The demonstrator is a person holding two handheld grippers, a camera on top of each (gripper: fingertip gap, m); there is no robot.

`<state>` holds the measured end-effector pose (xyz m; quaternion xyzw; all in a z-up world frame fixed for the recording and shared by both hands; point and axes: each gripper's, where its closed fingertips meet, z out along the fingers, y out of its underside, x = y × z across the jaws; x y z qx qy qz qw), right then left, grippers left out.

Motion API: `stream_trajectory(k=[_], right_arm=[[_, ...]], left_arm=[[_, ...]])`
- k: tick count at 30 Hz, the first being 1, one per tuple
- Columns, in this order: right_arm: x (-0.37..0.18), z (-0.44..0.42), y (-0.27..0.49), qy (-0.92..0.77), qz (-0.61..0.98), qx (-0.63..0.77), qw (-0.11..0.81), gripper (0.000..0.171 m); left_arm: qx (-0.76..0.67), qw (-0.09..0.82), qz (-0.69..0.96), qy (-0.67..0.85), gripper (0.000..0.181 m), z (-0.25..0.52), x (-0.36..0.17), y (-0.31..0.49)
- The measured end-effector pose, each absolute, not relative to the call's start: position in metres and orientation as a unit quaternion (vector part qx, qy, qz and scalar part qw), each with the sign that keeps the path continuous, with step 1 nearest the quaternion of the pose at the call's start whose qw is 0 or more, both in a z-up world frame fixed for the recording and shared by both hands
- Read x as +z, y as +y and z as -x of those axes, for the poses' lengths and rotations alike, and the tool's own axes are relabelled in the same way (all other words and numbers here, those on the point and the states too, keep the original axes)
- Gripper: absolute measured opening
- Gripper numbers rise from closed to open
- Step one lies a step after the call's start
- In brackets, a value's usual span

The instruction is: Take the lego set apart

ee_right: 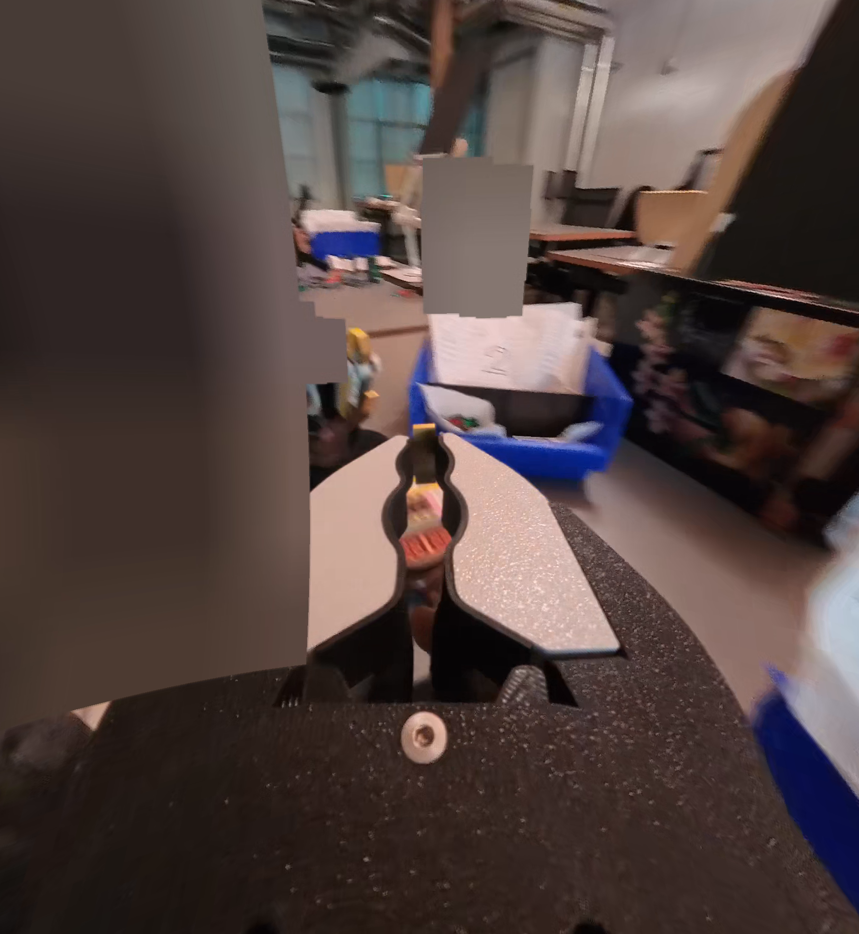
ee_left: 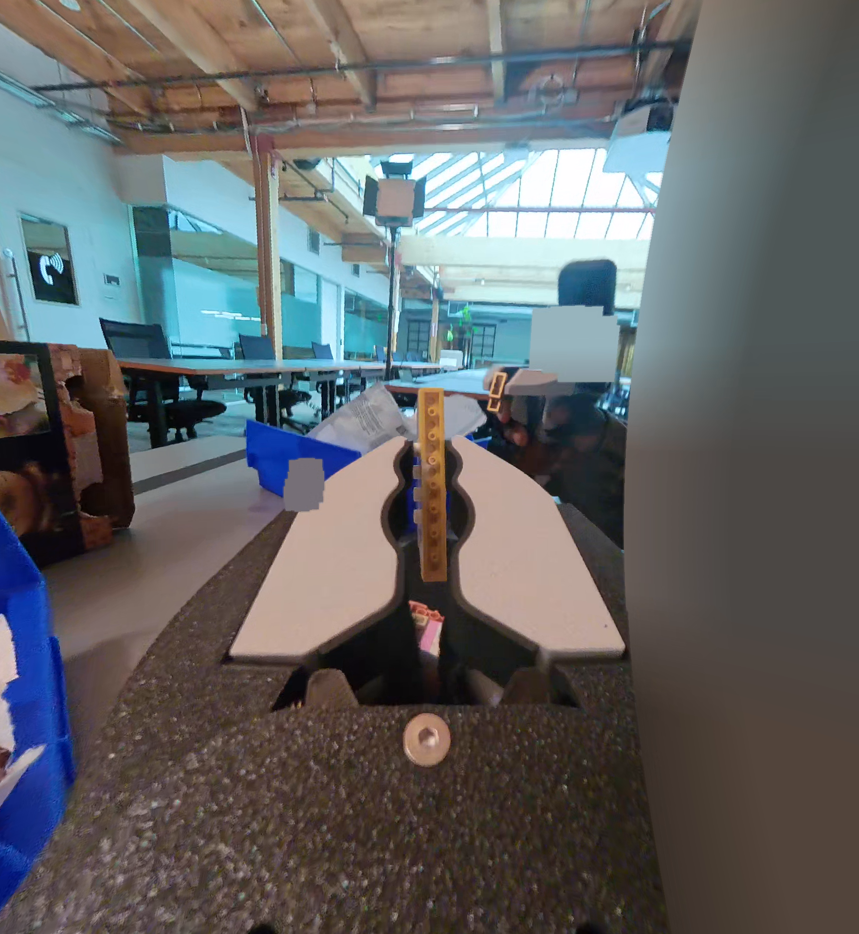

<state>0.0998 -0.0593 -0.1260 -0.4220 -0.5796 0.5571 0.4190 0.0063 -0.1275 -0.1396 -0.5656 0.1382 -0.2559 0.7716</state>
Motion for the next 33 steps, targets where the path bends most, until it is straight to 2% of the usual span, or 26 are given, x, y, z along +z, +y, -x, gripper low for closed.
stream_trajectory(k=[3, 9, 16, 18, 21, 24, 26, 30, 32, 33], right_arm=[[-0.118, -0.144, -0.010, -0.491, 0.499, 0.543, 0.464, 0.007], [-0.106, -0.200, 0.057, -0.236, 0.548, 0.644, 0.478, 0.007], [-0.112, -0.206, 0.068, -0.211, 0.559, 0.636, 0.489, 0.007], [-0.118, -0.206, 0.076, -0.225, 0.581, 0.594, 0.509, 0.007], [-0.128, -0.209, 0.104, -0.262, 0.639, 0.460, 0.558, 0.007], [-0.152, -0.203, 0.126, -0.307, 0.711, 0.358, 0.522, 0.010], [-0.157, -0.200, 0.133, -0.322, 0.725, 0.318, 0.520, 0.027], [-0.161, -0.201, 0.139, -0.340, 0.730, 0.248, 0.538, 0.032], [-0.166, -0.201, 0.141, -0.355, 0.734, 0.214, 0.538, 0.046], [-0.165, -0.200, 0.139, -0.358, 0.730, 0.217, 0.540, 0.046]], left_arm=[[-0.296, 0.774, 0.548, 0.118, 0.011, -0.002, -0.137, -0.130], [-0.326, 0.778, 0.529, 0.090, 0.011, 0.006, -0.134, -0.132], [-0.329, 0.773, 0.537, 0.080, 0.011, 0.008, -0.139, -0.129], [-0.331, 0.772, 0.535, 0.086, 0.011, 0.006, -0.138, -0.130], [-0.330, 0.770, 0.539, 0.086, 0.011, 0.005, -0.140, -0.129], [-0.327, 0.769, 0.542, 0.085, 0.011, 0.004, -0.141, -0.128], [-0.325, 0.769, 0.544, 0.083, 0.011, 0.005, -0.142, -0.127], [-0.327, 0.770, 0.543, 0.081, 0.011, 0.006, -0.142, -0.127], [-0.328, 0.767, 0.545, 0.082, 0.011, 0.005, -0.143, -0.127], [-0.328, 0.766, 0.547, 0.083, 0.011, 0.004, -0.143, -0.127]])
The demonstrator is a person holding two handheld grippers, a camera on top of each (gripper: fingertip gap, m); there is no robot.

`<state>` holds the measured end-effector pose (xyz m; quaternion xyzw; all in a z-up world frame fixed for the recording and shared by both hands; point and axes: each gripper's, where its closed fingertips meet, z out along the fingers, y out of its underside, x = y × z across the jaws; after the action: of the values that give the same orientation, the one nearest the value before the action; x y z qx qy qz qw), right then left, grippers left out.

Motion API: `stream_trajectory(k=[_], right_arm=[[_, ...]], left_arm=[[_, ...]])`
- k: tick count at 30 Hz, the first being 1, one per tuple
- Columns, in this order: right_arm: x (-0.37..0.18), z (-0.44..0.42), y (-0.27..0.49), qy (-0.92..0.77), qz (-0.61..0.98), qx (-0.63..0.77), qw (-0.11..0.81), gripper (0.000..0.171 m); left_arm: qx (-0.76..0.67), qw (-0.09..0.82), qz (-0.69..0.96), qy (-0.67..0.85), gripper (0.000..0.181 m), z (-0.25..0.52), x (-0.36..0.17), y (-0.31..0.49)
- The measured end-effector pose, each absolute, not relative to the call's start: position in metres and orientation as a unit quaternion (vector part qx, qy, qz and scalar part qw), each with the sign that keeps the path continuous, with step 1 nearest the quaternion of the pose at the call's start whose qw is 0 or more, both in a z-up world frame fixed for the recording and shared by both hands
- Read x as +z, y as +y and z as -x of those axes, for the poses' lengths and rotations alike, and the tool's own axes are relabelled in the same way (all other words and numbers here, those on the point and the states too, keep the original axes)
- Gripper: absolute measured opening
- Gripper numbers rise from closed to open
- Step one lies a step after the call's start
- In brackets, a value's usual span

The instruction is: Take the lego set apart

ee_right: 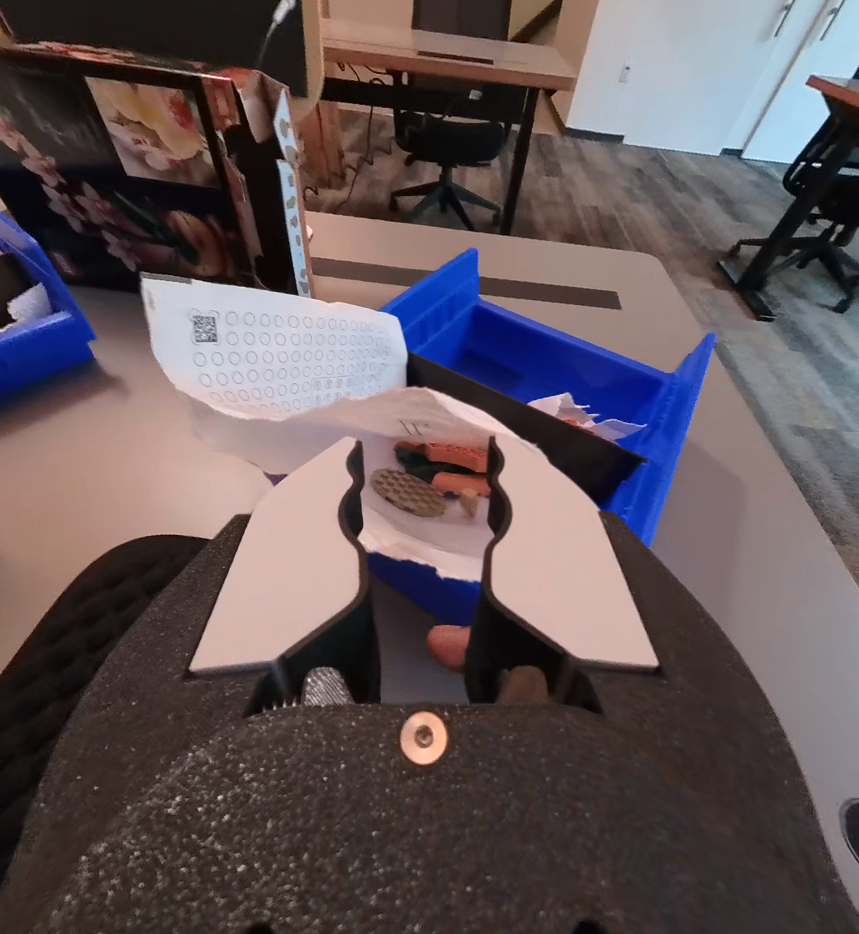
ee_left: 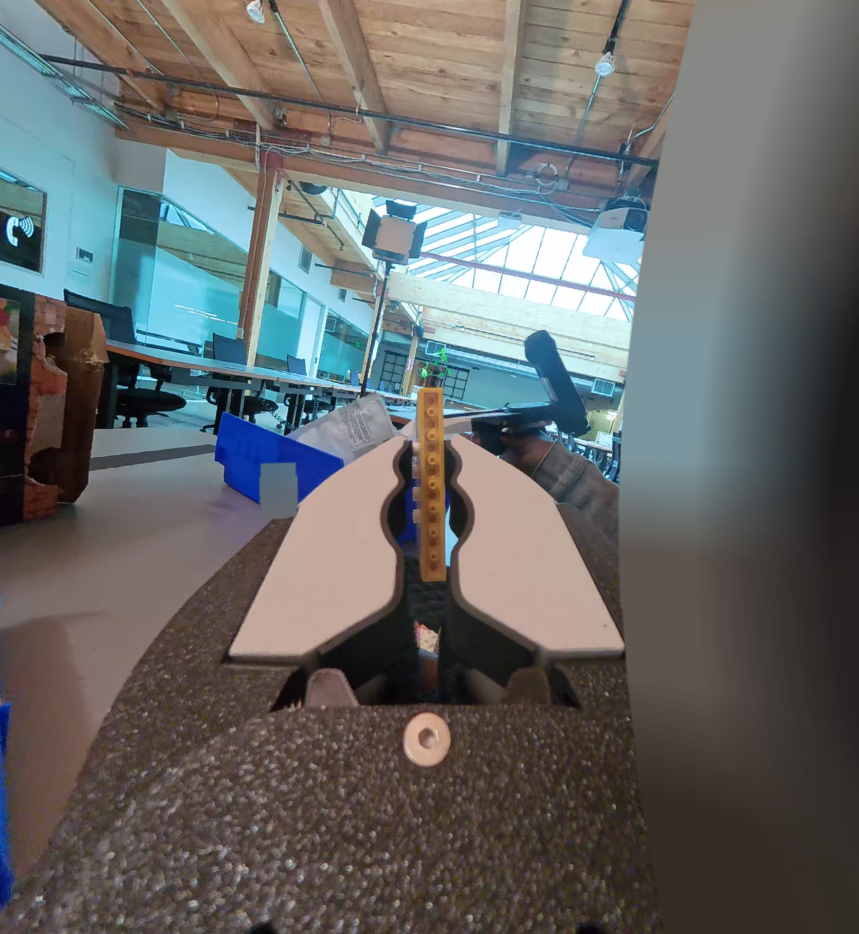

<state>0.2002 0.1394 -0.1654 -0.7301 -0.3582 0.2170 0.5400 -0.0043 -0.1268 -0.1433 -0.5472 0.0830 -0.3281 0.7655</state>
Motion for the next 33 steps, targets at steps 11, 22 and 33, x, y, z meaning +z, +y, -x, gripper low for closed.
stream_trajectory(k=[11, 22, 33], right_arm=[[-0.126, -0.182, 0.088, -0.392, 0.639, 0.316, 0.582, 0.033], [-0.158, -0.030, -0.129, -0.619, 0.414, 0.576, 0.337, 0.026], [-0.165, -0.004, -0.150, -0.639, 0.382, 0.601, 0.291, 0.008]], left_arm=[[-0.327, 0.762, 0.552, 0.085, 0.011, 0.003, -0.145, -0.126], [-0.380, 0.736, 0.552, 0.096, 0.011, -0.008, -0.148, -0.128], [-0.450, 0.727, 0.511, 0.095, 0.011, -0.008, -0.137, -0.140]])
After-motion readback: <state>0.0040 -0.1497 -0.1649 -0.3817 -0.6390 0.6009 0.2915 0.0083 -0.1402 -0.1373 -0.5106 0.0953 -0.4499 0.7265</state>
